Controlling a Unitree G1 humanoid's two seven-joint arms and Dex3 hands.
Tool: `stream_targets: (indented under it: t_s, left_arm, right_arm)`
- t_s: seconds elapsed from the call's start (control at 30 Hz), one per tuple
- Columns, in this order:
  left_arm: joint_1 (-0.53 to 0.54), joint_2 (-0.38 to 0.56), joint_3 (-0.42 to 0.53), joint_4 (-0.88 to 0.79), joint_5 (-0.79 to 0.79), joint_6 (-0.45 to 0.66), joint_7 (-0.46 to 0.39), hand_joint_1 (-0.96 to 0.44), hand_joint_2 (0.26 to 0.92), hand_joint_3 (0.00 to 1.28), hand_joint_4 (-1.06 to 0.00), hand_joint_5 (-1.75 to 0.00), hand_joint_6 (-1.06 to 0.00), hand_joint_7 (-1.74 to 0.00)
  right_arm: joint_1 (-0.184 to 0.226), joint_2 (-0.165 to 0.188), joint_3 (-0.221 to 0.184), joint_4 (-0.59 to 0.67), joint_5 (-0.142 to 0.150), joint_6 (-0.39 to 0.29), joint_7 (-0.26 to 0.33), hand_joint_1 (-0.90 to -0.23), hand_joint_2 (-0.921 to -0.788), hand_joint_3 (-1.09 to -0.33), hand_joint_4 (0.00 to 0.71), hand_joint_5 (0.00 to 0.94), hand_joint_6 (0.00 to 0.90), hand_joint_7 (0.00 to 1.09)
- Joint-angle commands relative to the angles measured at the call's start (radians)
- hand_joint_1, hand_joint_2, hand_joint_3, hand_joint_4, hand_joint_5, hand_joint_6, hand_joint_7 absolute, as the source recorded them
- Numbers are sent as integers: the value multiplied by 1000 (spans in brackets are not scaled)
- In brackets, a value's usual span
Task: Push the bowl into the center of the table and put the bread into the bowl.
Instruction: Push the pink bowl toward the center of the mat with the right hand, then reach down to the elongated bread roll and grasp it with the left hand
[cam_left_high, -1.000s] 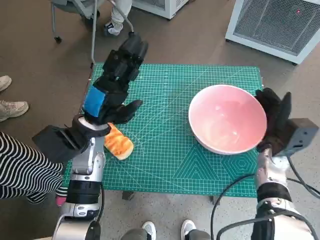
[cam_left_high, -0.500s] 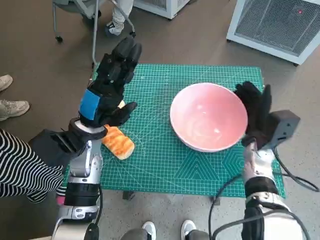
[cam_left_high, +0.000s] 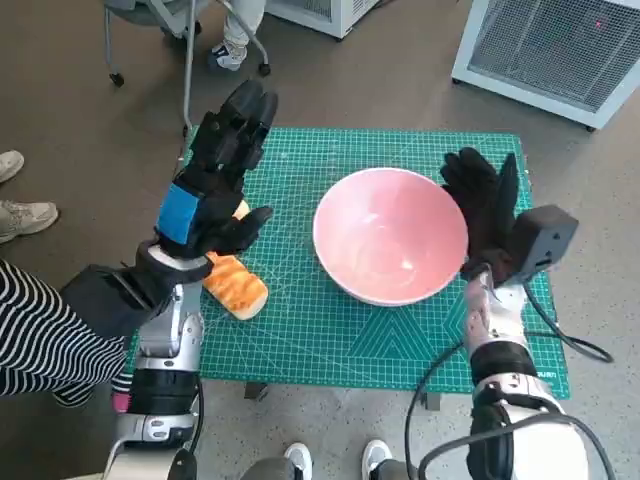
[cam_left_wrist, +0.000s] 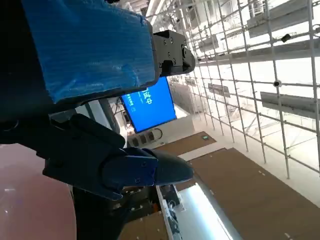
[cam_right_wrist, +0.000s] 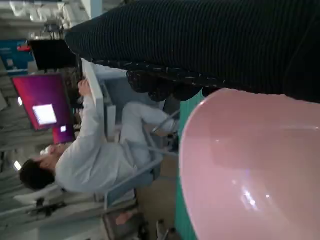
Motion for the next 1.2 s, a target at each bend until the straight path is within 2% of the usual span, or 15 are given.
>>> stream_targets:
  t_s: [0.03, 0.3, 0.47, 0.73, 0.8, 1.07, 1.2]
  left_arm:
    - [13, 10, 9, 5, 5, -17, 7, -705, 921, 330, -84, -6, -2, -290]
    - [15, 9, 5, 4, 7, -18, 12, -700, 921, 332, -90, -8, -8, -287]
    - [19, 9, 5, -2, 5, -19, 11, -700, 921, 332, -90, -6, -9, -284]
    - [12, 4, 6, 18, 0, -26, 8, -700, 921, 334, -91, -6, -12, -278]
    - [12, 1, 4, 19, -2, -25, 7, -699, 921, 333, -92, -6, -11, -276]
    - [0, -10, -2, 13, -9, -11, 9, -704, 921, 335, -91, -4, -10, -270]
    - [-13, -16, -5, 19, -17, -8, 2, -711, 921, 335, -90, -3, -9, -269]
  right_arm:
    - [-7, 24, -20, 16, 26, 37, 14, -738, -921, -983, 78, 2, 38, 350]
    - [-22, 35, -50, 17, 50, 56, 19, -735, -921, -977, 80, 3, 34, 345]
    - [-24, 34, -70, 15, 70, 60, 32, -727, -921, -968, 57, 0, 30, 342]
    - [-20, 12, -83, 6, 79, 47, 44, -723, -921, -956, 39, 0, 19, 339]
    - [-22, -2, -70, -2, 63, 28, 33, -732, -921, -949, 40, 1, 21, 342]
    - [-23, -58, 32, -69, -46, -133, 9, -736, -921, -925, 76, 17, 35, 364]
    - [-27, -79, 60, -118, -62, -217, 29, -741, -921, -894, 110, 29, 51, 386]
